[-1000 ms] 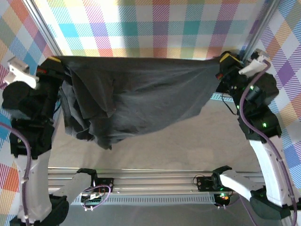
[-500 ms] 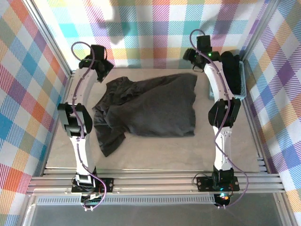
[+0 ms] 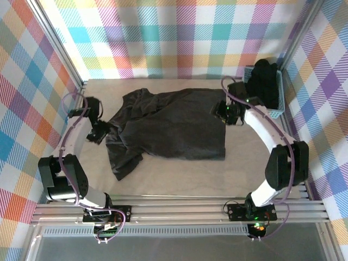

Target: Fold and stack the t-shirts

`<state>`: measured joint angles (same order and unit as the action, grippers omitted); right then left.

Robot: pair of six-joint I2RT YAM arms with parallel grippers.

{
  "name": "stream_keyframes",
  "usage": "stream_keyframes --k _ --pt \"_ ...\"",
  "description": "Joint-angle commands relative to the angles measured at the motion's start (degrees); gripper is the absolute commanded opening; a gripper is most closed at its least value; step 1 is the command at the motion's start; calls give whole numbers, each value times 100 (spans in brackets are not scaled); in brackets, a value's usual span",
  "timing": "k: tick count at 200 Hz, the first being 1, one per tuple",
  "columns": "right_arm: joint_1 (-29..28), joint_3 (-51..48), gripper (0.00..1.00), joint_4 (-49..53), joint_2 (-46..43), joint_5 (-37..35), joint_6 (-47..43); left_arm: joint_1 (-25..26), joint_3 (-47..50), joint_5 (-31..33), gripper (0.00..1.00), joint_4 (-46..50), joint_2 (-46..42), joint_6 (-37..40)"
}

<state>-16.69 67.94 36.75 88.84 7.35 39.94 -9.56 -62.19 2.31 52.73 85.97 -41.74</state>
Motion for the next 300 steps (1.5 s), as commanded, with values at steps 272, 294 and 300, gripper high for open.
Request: stream_keyframes --k 272,294,300 --pt "1138 -1417 41 -517 573 1112 -785 -37 42 -67 0 -1973 815 1213" --pt "1141 -1479 30 -450 389 1154 -695 -32 22 -105 0 -1938 820 1187" --pt "1141 -1467 26 -393 348 1130 -690 -36 24 -108 0 -1942 817 1177"
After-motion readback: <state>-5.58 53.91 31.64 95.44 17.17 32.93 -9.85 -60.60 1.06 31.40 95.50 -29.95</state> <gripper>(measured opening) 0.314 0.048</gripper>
